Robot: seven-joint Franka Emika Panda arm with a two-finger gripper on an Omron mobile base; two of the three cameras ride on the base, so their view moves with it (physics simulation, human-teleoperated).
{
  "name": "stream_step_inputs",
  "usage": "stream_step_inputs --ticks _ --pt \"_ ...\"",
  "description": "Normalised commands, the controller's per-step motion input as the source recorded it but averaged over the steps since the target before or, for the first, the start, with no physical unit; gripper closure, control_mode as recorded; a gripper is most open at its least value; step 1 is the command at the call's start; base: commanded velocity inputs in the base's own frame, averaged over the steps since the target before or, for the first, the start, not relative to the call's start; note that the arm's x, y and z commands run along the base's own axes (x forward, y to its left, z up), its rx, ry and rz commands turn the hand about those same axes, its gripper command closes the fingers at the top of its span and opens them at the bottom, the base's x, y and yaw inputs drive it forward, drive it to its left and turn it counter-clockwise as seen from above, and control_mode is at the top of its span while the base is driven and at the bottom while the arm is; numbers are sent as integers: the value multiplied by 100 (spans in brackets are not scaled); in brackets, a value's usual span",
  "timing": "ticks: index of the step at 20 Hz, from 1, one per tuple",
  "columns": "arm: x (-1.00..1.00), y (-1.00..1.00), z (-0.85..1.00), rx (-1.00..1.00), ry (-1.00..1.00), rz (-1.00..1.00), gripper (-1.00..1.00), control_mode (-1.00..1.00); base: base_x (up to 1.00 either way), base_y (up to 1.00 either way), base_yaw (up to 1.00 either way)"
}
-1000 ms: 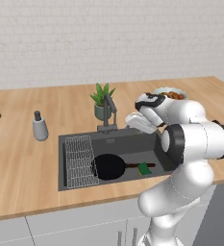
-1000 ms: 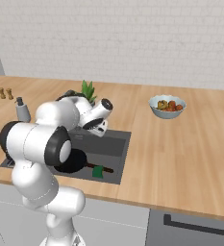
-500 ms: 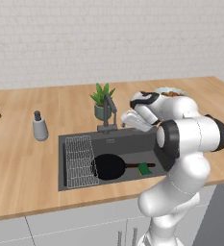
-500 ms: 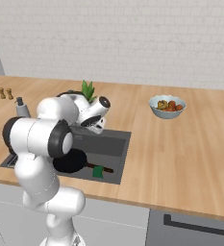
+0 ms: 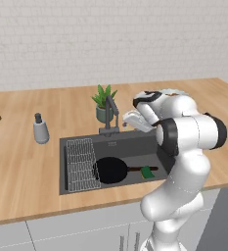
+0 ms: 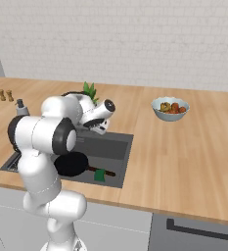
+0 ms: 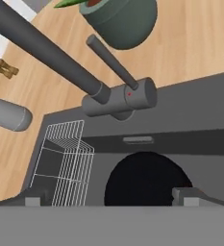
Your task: Pick the pan and sponge and place them into the sink. Then turn on the water.
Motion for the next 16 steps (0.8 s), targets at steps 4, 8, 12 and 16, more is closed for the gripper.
stream_step_inputs --ticks 4,8,12,16 --pt "26 4 -14 1 0 -5 -100 -100 0 0 0" --pt "29 14 -14 0 0 -5 -100 -100 0 0 0" --pt "28 12 -11 0 0 -4 -100 -100 0 0 0" --pt "26 2 -12 0 0 -4 -100 -100 0 0 0"
